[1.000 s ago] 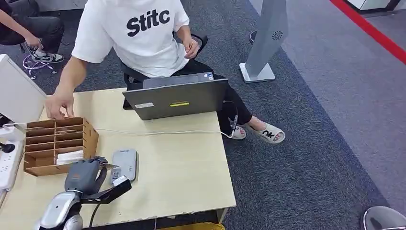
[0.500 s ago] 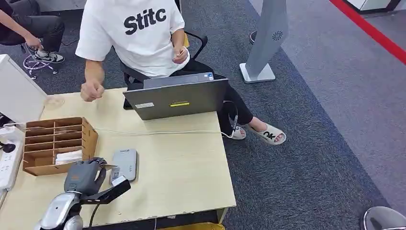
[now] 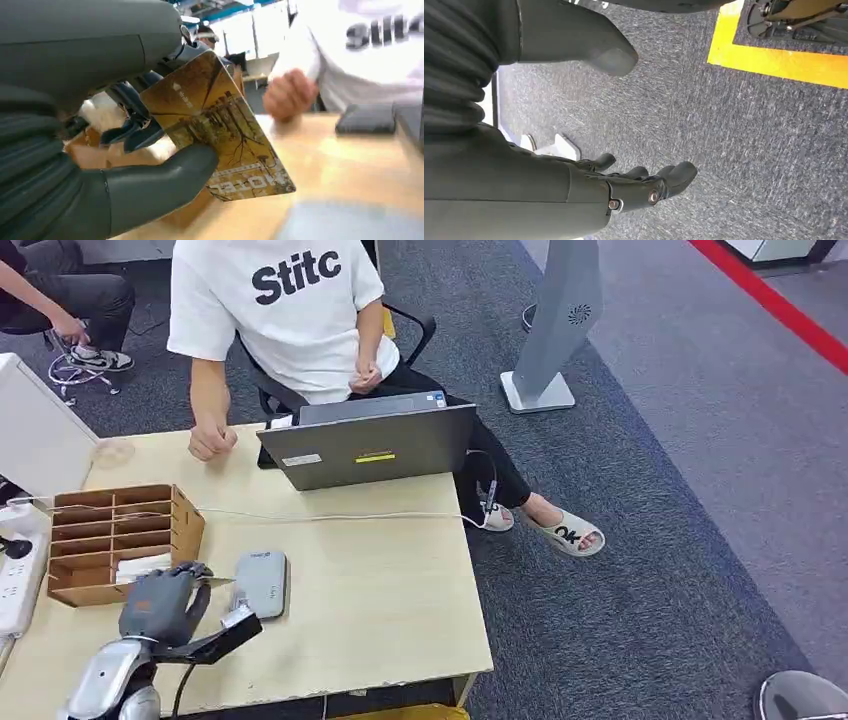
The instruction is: Pass the card to the sensor for recognition and then transmit it.
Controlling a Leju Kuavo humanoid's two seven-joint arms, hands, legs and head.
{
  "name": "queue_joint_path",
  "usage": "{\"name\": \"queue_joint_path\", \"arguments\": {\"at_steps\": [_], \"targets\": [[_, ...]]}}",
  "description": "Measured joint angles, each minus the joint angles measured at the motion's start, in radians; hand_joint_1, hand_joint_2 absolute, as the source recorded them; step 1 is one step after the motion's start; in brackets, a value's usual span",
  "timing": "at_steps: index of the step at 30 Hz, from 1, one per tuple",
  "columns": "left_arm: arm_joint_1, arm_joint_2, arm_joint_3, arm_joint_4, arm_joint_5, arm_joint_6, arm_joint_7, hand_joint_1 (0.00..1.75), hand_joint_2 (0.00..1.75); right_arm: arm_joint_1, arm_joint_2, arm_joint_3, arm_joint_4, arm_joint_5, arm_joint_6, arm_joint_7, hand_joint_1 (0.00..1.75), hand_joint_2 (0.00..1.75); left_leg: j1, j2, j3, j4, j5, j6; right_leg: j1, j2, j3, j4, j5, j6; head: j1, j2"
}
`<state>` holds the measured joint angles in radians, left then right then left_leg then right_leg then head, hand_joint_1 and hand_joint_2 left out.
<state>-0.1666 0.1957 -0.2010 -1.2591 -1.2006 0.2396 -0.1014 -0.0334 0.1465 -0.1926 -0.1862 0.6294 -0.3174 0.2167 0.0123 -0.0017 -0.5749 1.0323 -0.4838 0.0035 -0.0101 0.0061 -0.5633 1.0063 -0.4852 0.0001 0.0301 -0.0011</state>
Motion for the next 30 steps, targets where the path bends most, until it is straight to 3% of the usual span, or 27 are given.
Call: {"name": "queue_joint_path", "arguments": {"at_steps": [11, 14, 17, 30], "targets": [[-0.023, 0.014, 0.037, -0.053, 0.026, -0.004, -0.011, 1.75, 1.75, 0.000, 0.000, -0.002, 0.000, 0.007, -0.003, 0.000, 0.00, 1.75, 0.000, 0.000, 0.000, 0.000, 0.000, 0.000, 0.000, 0.000, 0.000, 0.000, 0.000, 0.000, 0.000, 0.000], [-0.071, 0.050, 0.116, -0.141, 0.040, -0.003, -0.013, 1.75, 1.75, 0.000, 0.000, -0.005, 0.000, 0.015, -0.004, -0.003, 0.00, 1.75, 0.000, 0.000, 0.000, 0.000, 0.000, 0.000, 0.001, 0.000, 0.000, 0.000, 0.000, 0.000, 0.000, 0.000], [-0.077, 0.062, 0.169, -0.206, 0.028, 0.085, -0.031, 1.75, 1.75, 0.000, 0.000, -0.017, 0.000, 0.028, -0.004, -0.005, 0.00, 1.75, 0.000, 0.000, 0.000, 0.000, 0.000, 0.000, 0.001, 0.000, 0.000, 0.000, 0.000, 0.000, 0.000, 0.000], [-0.118, 0.081, 0.244, -0.192, -0.003, 0.136, -0.045, 1.75, 1.75, -0.001, 0.000, -0.027, 0.000, 0.057, -0.003, -0.006, 0.00, 1.75, 0.000, 0.000, 0.000, 0.000, 0.000, -0.001, 0.001, 0.000, 0.000, 0.000, 0.000, 0.000, 0.000, 0.000]]}}
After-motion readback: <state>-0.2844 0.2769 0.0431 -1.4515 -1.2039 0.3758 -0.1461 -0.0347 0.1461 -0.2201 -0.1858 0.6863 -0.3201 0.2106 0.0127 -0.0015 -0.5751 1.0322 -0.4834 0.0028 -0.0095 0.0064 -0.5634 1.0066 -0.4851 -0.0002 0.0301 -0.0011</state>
